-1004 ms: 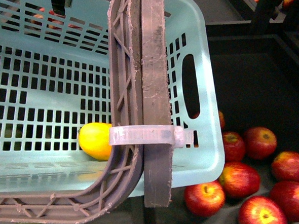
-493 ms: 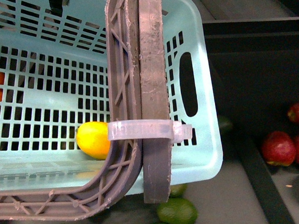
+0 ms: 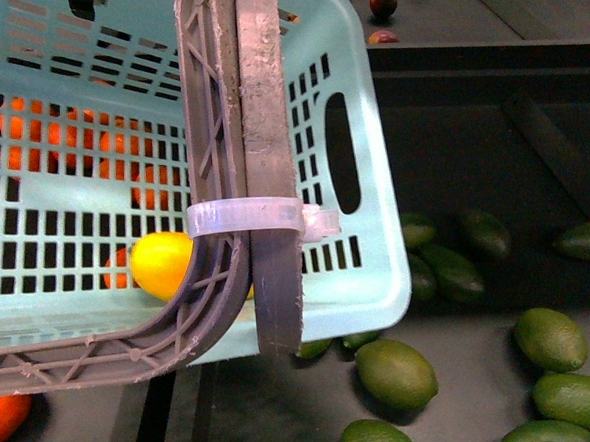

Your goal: Pick mango and avocado into basket

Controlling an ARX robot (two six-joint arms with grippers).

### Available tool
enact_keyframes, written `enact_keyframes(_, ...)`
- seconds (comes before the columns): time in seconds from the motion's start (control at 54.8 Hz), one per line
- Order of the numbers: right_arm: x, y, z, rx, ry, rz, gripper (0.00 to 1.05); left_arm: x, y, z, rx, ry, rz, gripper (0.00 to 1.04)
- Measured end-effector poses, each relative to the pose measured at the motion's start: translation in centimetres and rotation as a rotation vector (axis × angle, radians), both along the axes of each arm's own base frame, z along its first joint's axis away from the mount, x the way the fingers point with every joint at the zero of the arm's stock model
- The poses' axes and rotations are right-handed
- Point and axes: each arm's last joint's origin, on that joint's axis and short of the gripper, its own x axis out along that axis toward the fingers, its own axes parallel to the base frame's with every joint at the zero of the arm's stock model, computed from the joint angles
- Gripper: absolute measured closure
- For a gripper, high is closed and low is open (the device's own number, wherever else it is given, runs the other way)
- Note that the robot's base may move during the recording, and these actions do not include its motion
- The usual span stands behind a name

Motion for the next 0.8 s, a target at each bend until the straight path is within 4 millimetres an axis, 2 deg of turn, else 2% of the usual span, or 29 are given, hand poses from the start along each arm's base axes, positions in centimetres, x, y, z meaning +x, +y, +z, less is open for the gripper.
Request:
enact_keyframes(0.292,0.0,0.0,0.0,0.0,0.0,-0.004,0.08,-0.3,-0.5,0.0,-0.006,0.001,-0.036,0.98)
enact_keyframes(0.329,0.0,0.0,0.0,0.011,0.006,-0.03,0.08,-0.3,-0.5,0.0,-0.007,0.001,-0.038,0.98)
enact_keyframes(0.402,0.4,-0.2,-0.1,0.079,0.025,-0.226,0.08,-0.4,-0.7,0.0,-0.009,0.003,-0.048,0.98)
enact_keyframes(0.456,1.0,-0.6,0.2,0.122,0.028,-0.297,0.08,-0.4,-0.7,0.0,-0.014,0.011,-0.049,0.98)
enact_keyframes(0.511,2.5,-1.2,1.3,0.153,0.036,-0.32,0.08,-0.4,-0.7,0.0,-0.011,0.009,-0.041,0.98)
enact_keyframes(0.566,5.1,-2.2,2.6,0.179,0.067,-0.314,0.08,-0.3,-0.7,0.0,-0.007,0.004,-0.037,0.98)
enact_keyframes(0.639,8.8,-3.4,2.5,0.181,0.169,-0.307,0.08,-0.3,-0.6,0.0,-0.006,0.003,-0.034,0.98)
enact_keyframes(0.657,10.1,-3.8,1.9,0.178,0.222,-0.298,0.08,-0.3,-0.6,0.0,-0.006,0.004,-0.034,0.98)
enact_keyframes(0.73,13.2,-5.0,-0.9,0.176,0.406,-0.275,0.08,-0.3,-0.6,0.0,-0.007,0.004,-0.035,0.98)
enact_keyframes(0.803,15.2,-5.9,-3.9,0.161,0.536,-0.251,0.08,-0.3,-0.6,0.0,-0.007,0.004,-0.037,0.98)
